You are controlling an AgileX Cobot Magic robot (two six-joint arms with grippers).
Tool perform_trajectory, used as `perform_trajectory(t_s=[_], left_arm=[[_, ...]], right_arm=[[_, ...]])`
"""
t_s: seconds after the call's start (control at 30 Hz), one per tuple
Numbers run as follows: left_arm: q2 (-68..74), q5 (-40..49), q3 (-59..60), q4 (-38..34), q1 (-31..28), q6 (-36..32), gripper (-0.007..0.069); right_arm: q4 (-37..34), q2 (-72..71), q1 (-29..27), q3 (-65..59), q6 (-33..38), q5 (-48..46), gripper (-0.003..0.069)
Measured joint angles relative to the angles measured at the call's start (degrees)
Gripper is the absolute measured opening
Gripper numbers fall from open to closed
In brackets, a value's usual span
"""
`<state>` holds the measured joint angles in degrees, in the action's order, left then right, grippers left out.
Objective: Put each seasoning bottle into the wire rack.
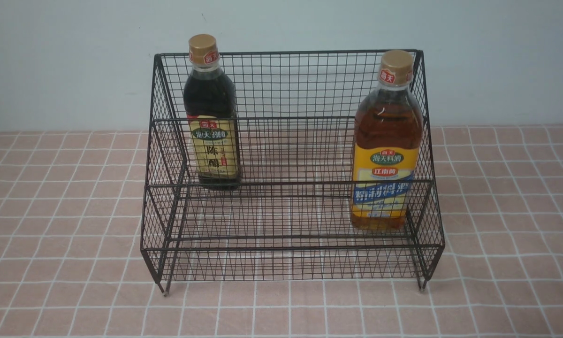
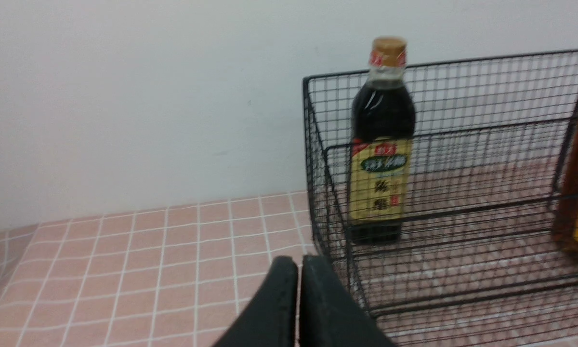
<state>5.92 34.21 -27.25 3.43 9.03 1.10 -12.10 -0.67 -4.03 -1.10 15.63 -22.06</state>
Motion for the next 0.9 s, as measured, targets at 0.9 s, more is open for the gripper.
perform_trajectory(t_s=[0.9], left_arm=[[-6.6, -12.1, 28.7, 0.0, -3.3, -0.1, -0.0007]], right_arm=[[-0.1, 0.0, 0.0, 0.0, 0.0, 0.0, -0.0015]])
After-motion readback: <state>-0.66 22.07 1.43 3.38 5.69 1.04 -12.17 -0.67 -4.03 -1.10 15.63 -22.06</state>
